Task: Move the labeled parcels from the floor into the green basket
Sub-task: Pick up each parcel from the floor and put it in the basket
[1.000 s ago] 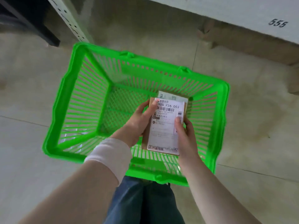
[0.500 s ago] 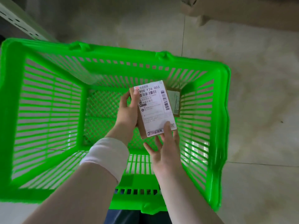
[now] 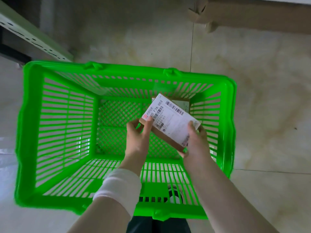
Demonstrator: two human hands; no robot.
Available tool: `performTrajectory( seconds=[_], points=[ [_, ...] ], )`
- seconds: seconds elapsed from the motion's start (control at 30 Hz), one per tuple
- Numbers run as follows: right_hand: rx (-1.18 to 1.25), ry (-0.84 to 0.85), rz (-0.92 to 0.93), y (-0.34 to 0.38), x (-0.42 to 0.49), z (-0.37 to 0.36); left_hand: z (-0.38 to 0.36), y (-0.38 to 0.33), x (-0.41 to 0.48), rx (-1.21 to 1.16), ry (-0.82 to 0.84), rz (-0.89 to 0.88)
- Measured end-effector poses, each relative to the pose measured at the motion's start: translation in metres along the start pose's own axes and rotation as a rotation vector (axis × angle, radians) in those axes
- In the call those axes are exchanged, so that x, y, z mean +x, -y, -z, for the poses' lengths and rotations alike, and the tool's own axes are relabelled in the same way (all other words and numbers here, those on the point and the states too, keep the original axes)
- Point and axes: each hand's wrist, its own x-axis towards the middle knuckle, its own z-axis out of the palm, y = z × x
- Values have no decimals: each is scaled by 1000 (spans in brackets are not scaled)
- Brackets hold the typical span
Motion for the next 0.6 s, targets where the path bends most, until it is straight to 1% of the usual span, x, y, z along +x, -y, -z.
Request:
performTrajectory(
  seconds=[0.1, 0.3, 0.5, 0.6],
  points=[
    [-165, -39, 170, 11, 9, -5, -3, 6, -2, 78, -17, -27],
    [-476, -8, 475, 24, 24, -19, -10, 7, 3, 156, 7, -64],
    [-642, -20, 555, 23, 30, -13, -7, 4, 6, 218, 66, -87],
    [-727, -14, 584, 25, 33, -11, -9, 2, 8, 227, 68, -104]
  ],
)
